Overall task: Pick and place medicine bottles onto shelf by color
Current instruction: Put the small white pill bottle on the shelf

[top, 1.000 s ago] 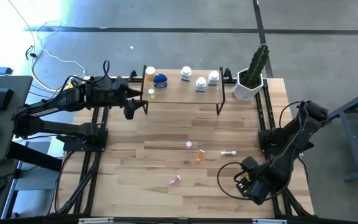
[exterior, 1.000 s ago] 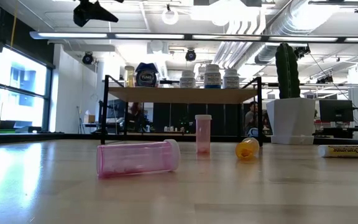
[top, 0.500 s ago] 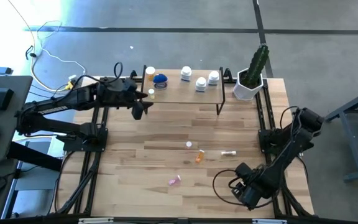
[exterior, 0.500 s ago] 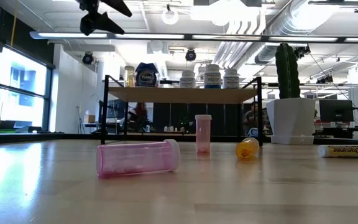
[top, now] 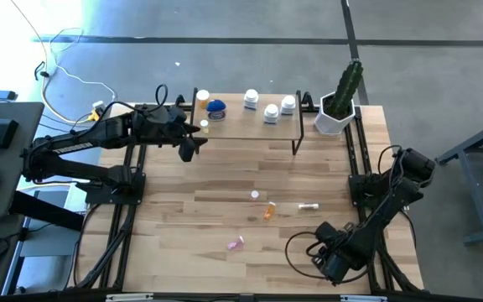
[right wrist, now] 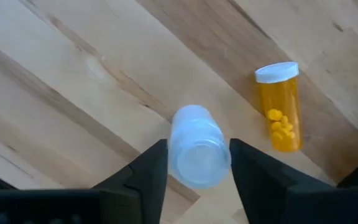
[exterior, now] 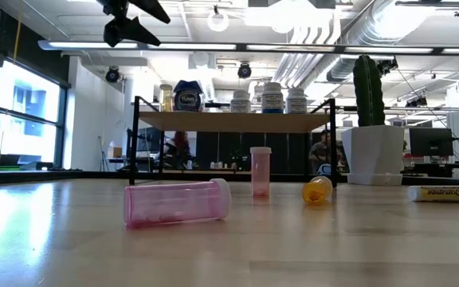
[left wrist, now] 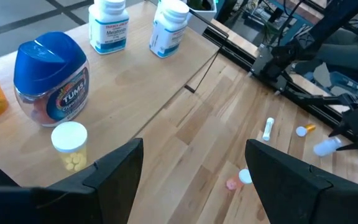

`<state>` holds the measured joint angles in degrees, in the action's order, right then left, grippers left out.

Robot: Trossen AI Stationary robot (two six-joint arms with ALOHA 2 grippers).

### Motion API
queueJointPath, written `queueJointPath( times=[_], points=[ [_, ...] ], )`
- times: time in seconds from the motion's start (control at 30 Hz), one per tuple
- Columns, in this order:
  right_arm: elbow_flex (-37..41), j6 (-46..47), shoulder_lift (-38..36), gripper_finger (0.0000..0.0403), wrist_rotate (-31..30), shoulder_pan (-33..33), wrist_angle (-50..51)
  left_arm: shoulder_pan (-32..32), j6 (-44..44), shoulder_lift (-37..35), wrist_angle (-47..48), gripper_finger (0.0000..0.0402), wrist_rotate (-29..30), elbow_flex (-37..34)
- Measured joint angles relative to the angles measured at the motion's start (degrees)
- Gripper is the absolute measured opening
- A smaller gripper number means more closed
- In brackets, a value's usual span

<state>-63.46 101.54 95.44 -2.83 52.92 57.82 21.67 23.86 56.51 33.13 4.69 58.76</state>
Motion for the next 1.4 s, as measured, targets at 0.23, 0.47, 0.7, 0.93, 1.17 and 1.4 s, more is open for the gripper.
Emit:
queueJointPath(
  times=[0.23, 0.47, 0.7, 0.93, 1.17, 1.4],
  points=[
    [-0.2, 0.2, 0.7, 0.0144, 2.7, 0.0, -0.6, 0.0, 0.0, 0.0, 0.0, 0.0271, 0.0, 0.0],
    [-0.2, 1.5, 0.8, 0.0138, 3.7, 0.0, -0.8, 0.0, -0.3, 0.0, 0.0, 0.0271, 0.0, 0.0],
    [-0.7, 0.2, 1.0, 0.0113, 4.9, -0.5, -0.6, 0.0, -0.4, 0.0, 0.0, 0.0271, 0.0, 0.0],
    [-3.1, -0.3, 1.0, 0.0115, 5.5, -3.3, -0.3, 0.0, -1.2, 0.0, 0.0, 0.0271, 0.0, 0.0],
    [-7.4, -4.2, 1.0, 0.0115, 5.5, -9.5, 0.4, 0.0, -1.9, 0.0, 0.1, 0.0271, 0.0, 0.0],
    [-13.4, -11.8, 1.0, 0.0115, 3.7, -17.6, 3.1, 0.0, -5.2, 0.0, 0.1, 0.0271, 0.0, 0.0]
  ],
)
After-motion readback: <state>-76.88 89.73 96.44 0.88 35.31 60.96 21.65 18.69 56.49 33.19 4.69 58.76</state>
